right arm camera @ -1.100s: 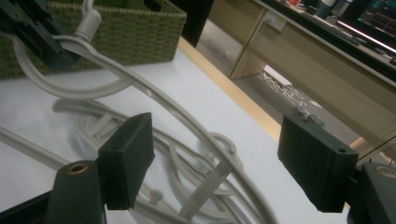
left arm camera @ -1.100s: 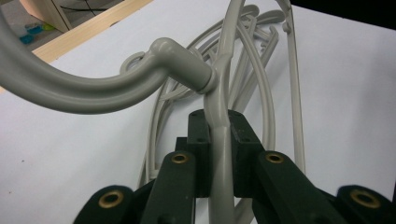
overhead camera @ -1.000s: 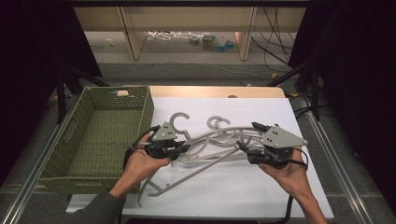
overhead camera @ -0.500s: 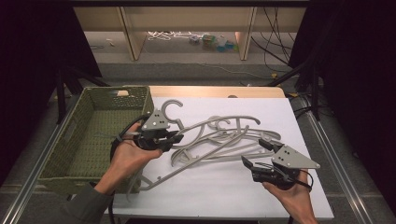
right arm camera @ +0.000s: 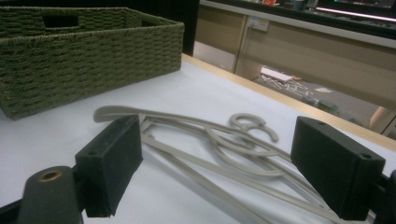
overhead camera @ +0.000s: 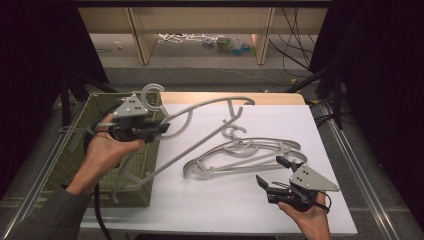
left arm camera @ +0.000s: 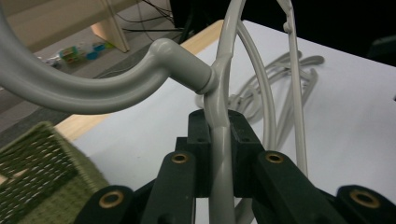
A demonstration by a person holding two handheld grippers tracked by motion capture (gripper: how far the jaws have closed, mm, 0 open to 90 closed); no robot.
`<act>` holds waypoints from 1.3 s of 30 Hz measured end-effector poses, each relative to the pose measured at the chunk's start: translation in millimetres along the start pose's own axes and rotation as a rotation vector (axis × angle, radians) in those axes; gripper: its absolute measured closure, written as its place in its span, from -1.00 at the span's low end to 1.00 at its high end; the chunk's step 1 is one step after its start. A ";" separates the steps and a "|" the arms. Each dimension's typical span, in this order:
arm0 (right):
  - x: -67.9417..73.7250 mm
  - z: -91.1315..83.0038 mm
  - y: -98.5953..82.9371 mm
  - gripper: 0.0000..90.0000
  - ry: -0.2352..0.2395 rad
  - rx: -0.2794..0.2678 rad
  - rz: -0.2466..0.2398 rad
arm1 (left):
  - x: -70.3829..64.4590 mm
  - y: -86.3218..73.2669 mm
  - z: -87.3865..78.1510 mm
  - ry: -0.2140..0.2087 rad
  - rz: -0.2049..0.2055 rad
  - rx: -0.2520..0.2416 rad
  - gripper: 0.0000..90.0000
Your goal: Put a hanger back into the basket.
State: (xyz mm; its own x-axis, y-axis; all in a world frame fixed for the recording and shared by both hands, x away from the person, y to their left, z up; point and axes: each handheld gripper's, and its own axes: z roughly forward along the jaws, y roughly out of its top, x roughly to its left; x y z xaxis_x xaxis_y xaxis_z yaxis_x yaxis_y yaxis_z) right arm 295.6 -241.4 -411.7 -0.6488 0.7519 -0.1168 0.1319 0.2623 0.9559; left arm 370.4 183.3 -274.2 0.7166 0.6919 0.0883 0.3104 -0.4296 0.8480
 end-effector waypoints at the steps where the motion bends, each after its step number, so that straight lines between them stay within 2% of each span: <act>1: 0.5 0.7 -0.7 -0.61 -0.001 0.000 0.000 | 5.3 -0.4 -3.4 0.013 -0.005 0.004 0.82; 3: 0.5 1.7 -0.9 -0.62 0.011 0.005 -0.007 | 10.4 -1.0 -6.7 0.024 -0.012 0.011 0.82; 4: 0.8 1.7 -0.9 -0.62 0.013 0.006 -0.007 | 21.2 -2.2 -12.8 0.056 -0.018 0.025 0.82; 5: 0.8 1.8 -0.8 -0.61 0.014 0.005 -0.010 | 21.2 -2.2 -12.8 0.056 -0.018 0.025 0.82; 8: 1.1 2.2 -1.5 -0.61 0.010 0.014 -0.007 | 41.9 -5.0 -22.9 0.110 -0.013 0.062 0.82; 9: 1.0 4.0 -2.5 -0.61 0.010 -0.003 -0.006 | 46.0 -6.4 -23.2 0.113 -0.030 0.055 0.82; 14: 0.4 2.9 -2.5 -0.61 0.011 0.011 -0.007 | 66.9 -14.3 -24.0 0.136 -0.026 0.069 0.82; 15: 0.3 2.9 -2.5 -0.61 0.012 0.010 -0.008 | 66.9 -14.3 -24.0 0.136 -0.026 0.069 0.82; 16: 0.3 3.0 -2.6 -0.61 0.012 0.010 -0.008 | 69.0 -16.3 -24.4 0.151 -0.043 0.073 0.82; 17: 0.7 3.5 -3.0 -0.61 0.010 0.008 -0.005 | 73.1 -17.8 -23.5 0.148 -0.032 0.069 0.82; 18: 0.7 3.5 -3.0 -0.61 0.010 0.008 -0.005 | 76.8 -19.1 -24.4 0.152 -0.019 0.086 0.82; 19: 1.5 4.3 -3.8 -0.61 0.015 0.013 -0.006 | 78.2 -21.0 -22.5 0.165 -0.046 0.062 0.82; 20: 1.7 4.5 -3.9 -0.61 0.024 0.021 -0.010 | 84.2 -24.5 -22.4 0.188 -0.058 0.061 0.82; 21: 2.5 5.2 -4.0 -0.61 0.031 0.022 -0.009 | 89.9 -25.9 -25.4 0.188 -0.025 0.096 0.82; 22: 2.5 5.2 -4.0 -0.61 0.031 0.022 -0.009 | 89.9 -25.9 -25.4 0.188 -0.025 0.096 0.82; 23: 3.1 5.3 -3.8 -0.61 0.031 0.022 -0.013 | 91.4 -28.5 -23.9 0.196 -0.053 0.068 0.82; 26: 3.7 4.8 -3.0 -0.61 0.033 0.033 -0.018 | 101.3 -35.4 -26.8 0.221 -0.050 0.078 0.82; 27: 3.9 6.0 -3.6 -0.61 0.034 0.021 -0.015 | 105.3 -38.5 -27.2 0.231 -0.065 0.073 0.82; 28: 4.2 6.6 -4.2 -0.61 0.031 0.016 -0.015 | 111.8 -41.5 -29.9 0.240 -0.047 0.095 0.82; 29: 4.3 7.0 -4.5 -0.61 0.034 0.021 -0.016 | 116.6 -45.2 -31.4 0.251 -0.051 0.101 0.81; 32: 4.5 7.5 -5.1 -0.61 0.043 0.025 -0.015 | 129.5 -59.2 -34.8 0.281 -0.074 0.079 0.82; 34: 4.3 7.8 -5.4 -0.60 0.047 0.031 -0.016 | 135.8 -64.4 -39.5 0.295 -0.051 0.109 0.82; 35: 4.3 8.4 -5.7 -0.60 0.050 0.030 -0.015 | 138.2 -67.5 -39.8 0.305 -0.069 0.104 0.82; 36: 4.3 8.4 -5.7 -0.60 0.050 0.030 -0.015 | 138.2 -67.5 -39.8 0.305 -0.069 0.104 0.82; 37: 4.4 8.8 -6.0 -0.60 0.052 0.030 -0.012 | 144.5 -73.7 -40.5 0.334 -0.088 0.126 0.82; 39: 4.3 8.8 -5.9 -0.60 0.052 0.029 -0.013 | 147.2 -77.0 -40.1 0.344 -0.087 0.134 0.82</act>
State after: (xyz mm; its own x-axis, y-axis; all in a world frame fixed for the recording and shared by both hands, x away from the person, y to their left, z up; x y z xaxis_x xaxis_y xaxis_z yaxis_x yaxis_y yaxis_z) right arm 298.7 -234.4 -420.2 -0.6884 0.7163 -0.1139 0.1446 0.2895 0.9462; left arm 427.0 341.5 -305.5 0.4391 0.8740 0.2082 0.4560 -0.4165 0.7865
